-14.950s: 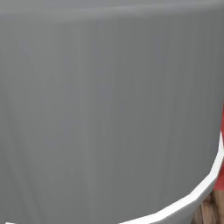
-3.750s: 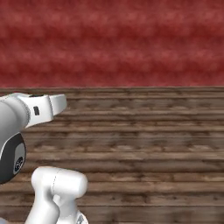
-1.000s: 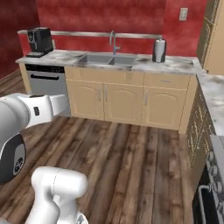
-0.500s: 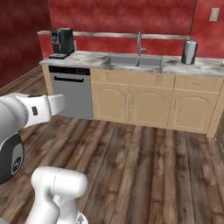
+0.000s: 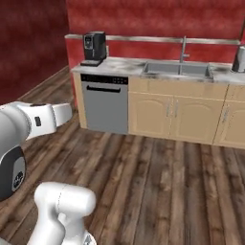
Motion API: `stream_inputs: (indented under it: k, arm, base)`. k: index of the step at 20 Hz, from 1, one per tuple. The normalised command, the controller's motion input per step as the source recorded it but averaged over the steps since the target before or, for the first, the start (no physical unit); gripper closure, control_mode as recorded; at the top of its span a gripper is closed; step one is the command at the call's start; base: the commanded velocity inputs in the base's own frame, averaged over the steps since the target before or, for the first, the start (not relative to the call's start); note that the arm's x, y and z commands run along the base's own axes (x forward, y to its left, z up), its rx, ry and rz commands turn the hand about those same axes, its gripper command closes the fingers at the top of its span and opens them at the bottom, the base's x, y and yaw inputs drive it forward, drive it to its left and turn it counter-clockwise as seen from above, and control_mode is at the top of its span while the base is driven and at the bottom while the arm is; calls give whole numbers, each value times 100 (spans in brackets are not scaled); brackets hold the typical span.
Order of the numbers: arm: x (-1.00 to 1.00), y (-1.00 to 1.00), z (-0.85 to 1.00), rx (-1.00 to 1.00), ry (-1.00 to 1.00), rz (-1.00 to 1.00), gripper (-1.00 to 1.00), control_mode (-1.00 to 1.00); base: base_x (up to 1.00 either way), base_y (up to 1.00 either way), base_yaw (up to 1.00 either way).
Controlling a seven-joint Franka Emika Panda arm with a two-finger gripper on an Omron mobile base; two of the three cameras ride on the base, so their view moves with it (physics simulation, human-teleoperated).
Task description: Take the cupcake and cake from the fridge and place them on the empty tray on the dining counter.
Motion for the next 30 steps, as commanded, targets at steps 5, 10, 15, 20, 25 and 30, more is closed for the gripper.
stream_inputs:
  k: [5, 10, 15, 20, 25, 30]
  arm:
    - [0, 0, 0, 0, 0, 0, 100, 100]
    - [0, 0, 0, 0, 0, 0, 100, 100]
    - [0, 0, 0, 0, 0, 0, 100, 100]
    - [0, 0, 0, 0, 0, 0, 100, 100]
    - [0, 0, 0, 0, 0, 0, 100, 100]
    - [0, 0, 0, 0, 0, 0, 100, 100]
  base:
    - [4, 100, 3]
    - [81, 100, 7]
    - [100, 100, 0]
    - [100, 100, 0]
    - [100, 100, 0]
    - [100, 100, 0]
